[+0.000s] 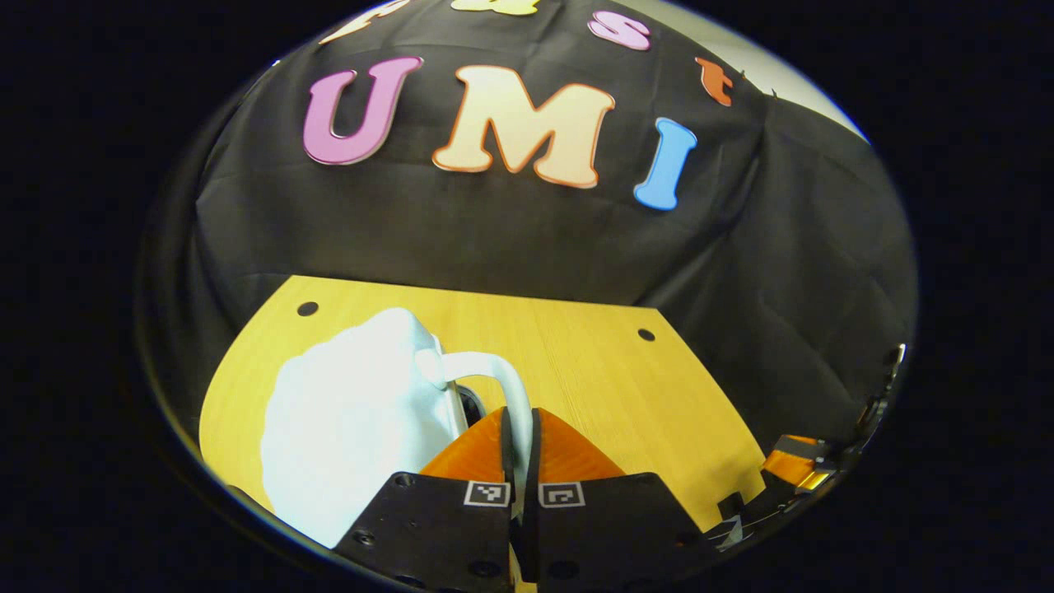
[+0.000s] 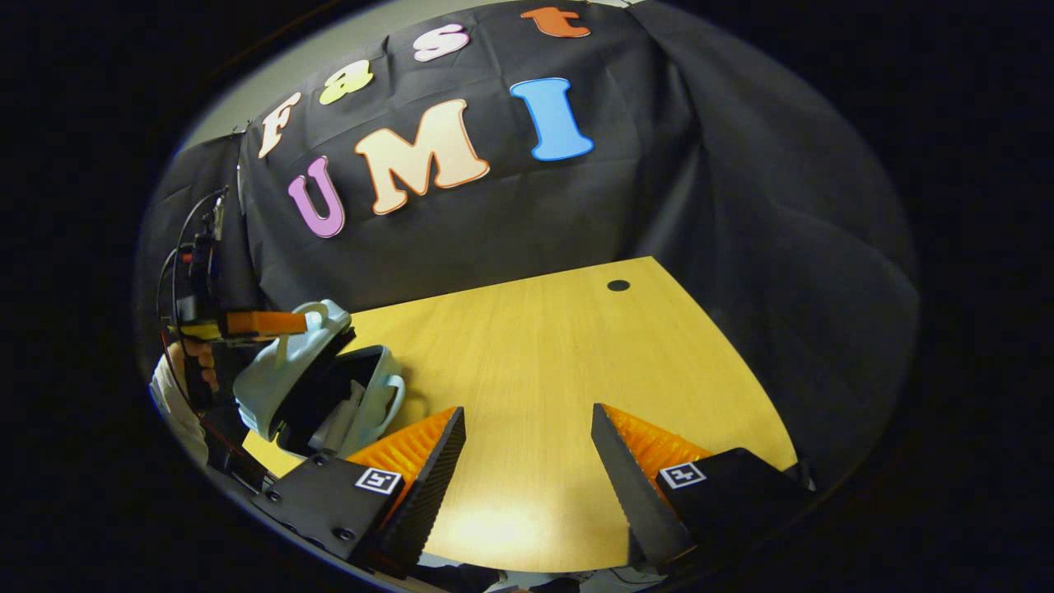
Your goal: First open the suitcase, pack the skin care products into it, and then close the suitcase.
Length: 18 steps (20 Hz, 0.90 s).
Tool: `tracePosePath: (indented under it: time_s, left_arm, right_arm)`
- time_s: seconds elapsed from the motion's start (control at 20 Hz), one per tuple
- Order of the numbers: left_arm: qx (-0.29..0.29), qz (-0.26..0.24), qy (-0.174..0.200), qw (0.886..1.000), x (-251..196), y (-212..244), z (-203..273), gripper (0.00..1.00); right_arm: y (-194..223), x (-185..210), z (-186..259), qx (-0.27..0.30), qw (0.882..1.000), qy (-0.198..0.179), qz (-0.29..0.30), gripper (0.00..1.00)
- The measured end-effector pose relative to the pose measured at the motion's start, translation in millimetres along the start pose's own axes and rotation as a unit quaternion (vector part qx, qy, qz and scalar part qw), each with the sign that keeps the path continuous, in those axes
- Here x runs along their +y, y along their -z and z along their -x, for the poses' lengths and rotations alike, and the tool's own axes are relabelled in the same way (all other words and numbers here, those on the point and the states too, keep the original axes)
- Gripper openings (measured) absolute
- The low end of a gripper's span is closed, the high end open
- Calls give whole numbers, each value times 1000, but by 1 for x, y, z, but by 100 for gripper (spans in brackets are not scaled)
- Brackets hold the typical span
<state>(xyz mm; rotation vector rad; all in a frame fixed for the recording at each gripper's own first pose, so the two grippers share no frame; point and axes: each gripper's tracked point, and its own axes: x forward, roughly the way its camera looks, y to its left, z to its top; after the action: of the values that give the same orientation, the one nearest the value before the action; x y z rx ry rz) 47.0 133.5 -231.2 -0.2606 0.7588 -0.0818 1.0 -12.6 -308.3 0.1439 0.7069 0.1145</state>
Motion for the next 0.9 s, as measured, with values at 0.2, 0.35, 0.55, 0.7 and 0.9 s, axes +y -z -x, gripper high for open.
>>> tracePosePath:
  time_s: [0.2,0.35,0.55,0.7,0.9]
  left_arm:
    - [44,-10,2,999,-12,53,-47,2]
    - [57,-13,-15,998,-16,81,-70,0]
    - [-29,-91,-90,991,-18,39,-63,32]
    - [-159,-119,-107,974,-52,-28,-19,82]
    - [-286,-167,-104,938,-105,-90,50,97]
  right_arm:
    - [-4,-28,16,-3,1000,30,-9,94]
    - [-23,-39,34,-27,999,44,-11,98]
    - [-59,-40,63,-90,995,48,-14,97]
    - [-87,-36,80,-141,988,54,16,97]
    - [-146,-4,110,-244,968,45,50,98]
